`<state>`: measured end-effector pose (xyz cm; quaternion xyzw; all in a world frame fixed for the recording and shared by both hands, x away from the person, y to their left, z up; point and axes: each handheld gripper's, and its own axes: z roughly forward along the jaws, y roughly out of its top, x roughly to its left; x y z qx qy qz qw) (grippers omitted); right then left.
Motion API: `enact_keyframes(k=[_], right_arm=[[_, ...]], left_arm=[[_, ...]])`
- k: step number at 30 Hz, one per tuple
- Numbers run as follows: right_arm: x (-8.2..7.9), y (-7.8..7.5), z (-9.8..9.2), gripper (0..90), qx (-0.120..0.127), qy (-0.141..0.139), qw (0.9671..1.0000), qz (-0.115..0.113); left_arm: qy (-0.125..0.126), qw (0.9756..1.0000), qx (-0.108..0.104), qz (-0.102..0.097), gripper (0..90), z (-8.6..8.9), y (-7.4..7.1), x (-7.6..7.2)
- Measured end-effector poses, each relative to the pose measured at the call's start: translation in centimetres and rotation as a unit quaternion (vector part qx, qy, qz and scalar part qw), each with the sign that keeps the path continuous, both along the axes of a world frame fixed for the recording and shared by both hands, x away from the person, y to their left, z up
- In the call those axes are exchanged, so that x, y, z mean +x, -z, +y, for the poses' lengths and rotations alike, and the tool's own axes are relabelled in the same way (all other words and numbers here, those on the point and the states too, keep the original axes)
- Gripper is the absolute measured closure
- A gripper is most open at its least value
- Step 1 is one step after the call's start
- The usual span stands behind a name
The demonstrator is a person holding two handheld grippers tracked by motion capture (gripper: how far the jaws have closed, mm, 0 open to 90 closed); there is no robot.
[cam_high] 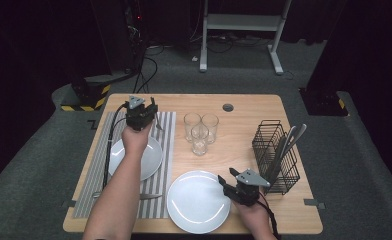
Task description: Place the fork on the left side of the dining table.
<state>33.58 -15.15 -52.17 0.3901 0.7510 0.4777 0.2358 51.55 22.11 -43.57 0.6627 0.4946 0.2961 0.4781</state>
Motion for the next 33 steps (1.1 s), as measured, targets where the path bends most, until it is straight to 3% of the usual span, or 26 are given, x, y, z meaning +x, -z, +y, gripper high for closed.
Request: enact_keyframes(k=[33], right_arm=[[-0.1,0.1,0.2,46.0,-0.005,-0.005,1.0,0.0]], left_arm=[[-0.023,0.9993,0.021,0.018,77.3,1.4,-0.1,0.2]])
